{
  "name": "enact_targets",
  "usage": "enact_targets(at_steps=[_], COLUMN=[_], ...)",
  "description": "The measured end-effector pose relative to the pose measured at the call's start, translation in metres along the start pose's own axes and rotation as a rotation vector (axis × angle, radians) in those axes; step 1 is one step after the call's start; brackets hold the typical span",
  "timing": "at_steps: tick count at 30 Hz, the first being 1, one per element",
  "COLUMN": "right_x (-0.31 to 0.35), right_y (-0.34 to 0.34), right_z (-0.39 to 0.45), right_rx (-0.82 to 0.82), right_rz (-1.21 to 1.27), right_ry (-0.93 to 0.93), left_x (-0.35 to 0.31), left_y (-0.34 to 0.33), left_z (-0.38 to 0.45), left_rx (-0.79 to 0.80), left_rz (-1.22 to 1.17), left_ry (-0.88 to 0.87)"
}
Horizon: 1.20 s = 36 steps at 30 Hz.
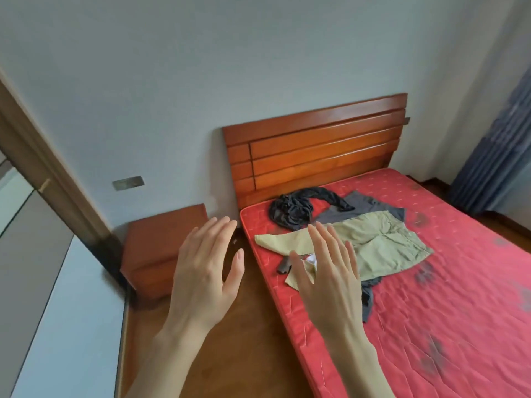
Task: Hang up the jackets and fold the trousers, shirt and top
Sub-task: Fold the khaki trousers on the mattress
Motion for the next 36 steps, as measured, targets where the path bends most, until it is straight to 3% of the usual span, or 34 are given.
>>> enact_targets(at_steps=[8, 17, 26, 36], right_x=[-0.065, -0.102, -0.149, -0.266], right_y=[0.009, -0.012, -0.012, -0.033], right_z=[0.026, 0.073, 0.094, 0.149], right_rx=[-0.103, -0.196, -0.284, -0.361], right_rz=[-0.128, -0.288, -0.374, -0.396], right_ry=[-0.205, -0.372, -0.524, -0.702], left_x=[-0.029, -0.017, -0.042, -0.097], left_y=[-0.085, -0.161, -0.242, -0.367], left_z=[0.064, 0.147, 0.196, 0.274], left_rx=[0.100, 0.120, 0.217, 0.234], left_rz=[-0.208, -0.335, -0.457, -0.524], left_ry=[-0.175, -0.412, -0.491, -0.622])
Point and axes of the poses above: each hand's wrist, its own z-axis towards the middle knuckle, its own y-axis out of the back of the hand, x = y × z, the point moved 8 cm from there along z, towards the middle knuckle, and after that the axes turned 3 degrees about z, right-handed, at the moved point
